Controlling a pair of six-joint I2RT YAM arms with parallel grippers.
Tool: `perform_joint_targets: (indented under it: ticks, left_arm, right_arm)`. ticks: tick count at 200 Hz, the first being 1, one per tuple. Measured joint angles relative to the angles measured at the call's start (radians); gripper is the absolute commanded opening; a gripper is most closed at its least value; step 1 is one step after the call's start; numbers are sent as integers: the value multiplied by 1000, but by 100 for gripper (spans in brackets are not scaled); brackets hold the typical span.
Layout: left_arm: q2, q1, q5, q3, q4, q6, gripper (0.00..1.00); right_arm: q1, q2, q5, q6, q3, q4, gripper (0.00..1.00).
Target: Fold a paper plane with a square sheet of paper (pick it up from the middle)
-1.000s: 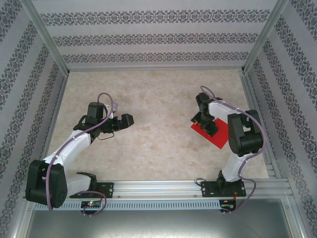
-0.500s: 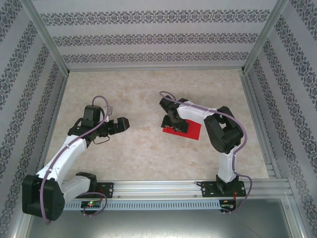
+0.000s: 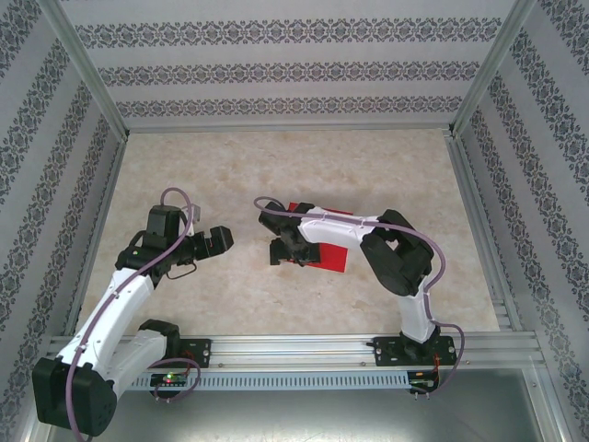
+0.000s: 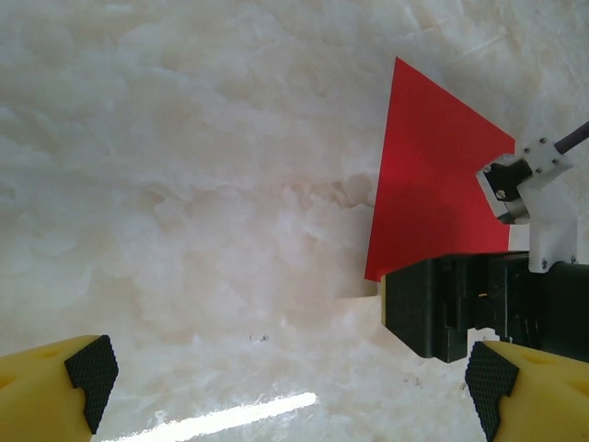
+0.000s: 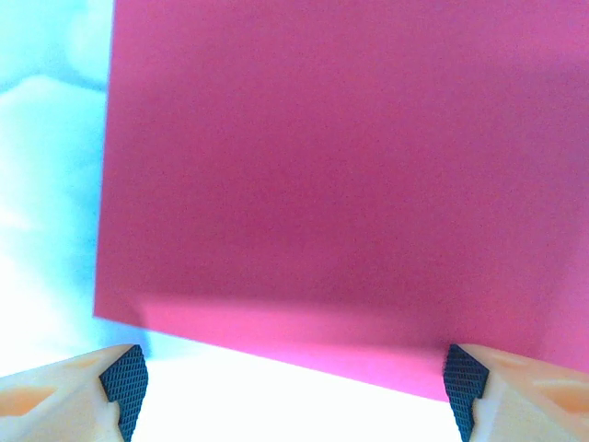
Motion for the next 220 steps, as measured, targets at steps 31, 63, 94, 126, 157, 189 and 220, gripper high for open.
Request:
perform_joint_targets:
  ticks: [31,63,94,126,157,189,220]
  left_arm:
    - [0,0,5,-11,0,-11,100]
    - [3,0,16,-11,0,-18,100]
    - [22,0,34,-11,0,-22,100]
    - [29,0,43,-11,1,-21,100]
    - [44,0,53,-11,1,-21,100]
    - [44,0,54,-11,2,-21,100]
    - [44,0,55,-11,2,-22,100]
  right_arm:
    - [-22,-40,10,5,1,-8,88]
    - [-108,-179,34,58,-59,12,90]
    - [-203,-202,71,80,-71,35,95]
    - [-237,-145,80,68,-55,46,95]
    - [-243,-70,79,48,-33,66,95]
    - [-243,-3,72,14,12,70,95]
    - [-240,60,76,-39,71,60,95]
